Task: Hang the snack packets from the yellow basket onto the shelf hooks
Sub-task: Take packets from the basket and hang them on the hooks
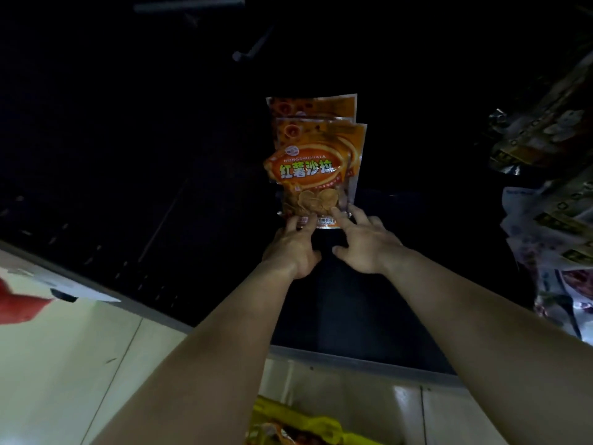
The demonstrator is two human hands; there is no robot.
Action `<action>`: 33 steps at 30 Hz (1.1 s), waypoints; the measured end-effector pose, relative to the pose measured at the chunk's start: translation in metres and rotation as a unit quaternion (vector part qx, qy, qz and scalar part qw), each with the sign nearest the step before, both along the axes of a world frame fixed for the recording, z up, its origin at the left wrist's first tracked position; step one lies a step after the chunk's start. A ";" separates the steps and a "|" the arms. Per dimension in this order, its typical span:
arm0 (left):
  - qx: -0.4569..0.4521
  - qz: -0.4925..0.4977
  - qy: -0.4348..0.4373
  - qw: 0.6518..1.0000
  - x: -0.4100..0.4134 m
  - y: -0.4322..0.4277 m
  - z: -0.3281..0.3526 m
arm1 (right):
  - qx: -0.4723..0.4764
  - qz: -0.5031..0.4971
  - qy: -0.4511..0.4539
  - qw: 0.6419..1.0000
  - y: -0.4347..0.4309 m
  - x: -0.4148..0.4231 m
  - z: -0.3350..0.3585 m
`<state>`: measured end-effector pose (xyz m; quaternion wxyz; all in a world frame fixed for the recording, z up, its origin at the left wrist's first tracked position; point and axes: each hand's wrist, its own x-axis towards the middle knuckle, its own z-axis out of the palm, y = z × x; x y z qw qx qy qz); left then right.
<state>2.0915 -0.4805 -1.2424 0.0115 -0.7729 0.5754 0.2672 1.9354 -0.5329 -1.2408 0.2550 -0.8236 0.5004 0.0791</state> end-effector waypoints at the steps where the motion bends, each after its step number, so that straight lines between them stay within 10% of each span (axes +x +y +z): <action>1: -0.008 0.004 0.007 1.000 0.000 0.001 -0.001 | -0.003 -0.002 -0.004 1.000 0.001 -0.001 0.000; 25: -0.087 0.013 0.030 0.996 -0.052 0.282 0.166 | -0.052 -0.068 -0.089 0.992 0.244 -0.137 0.175; 33: 0.053 0.010 0.111 0.992 -0.091 0.370 0.104 | 0.016 -0.035 -0.025 0.999 0.350 -0.172 0.141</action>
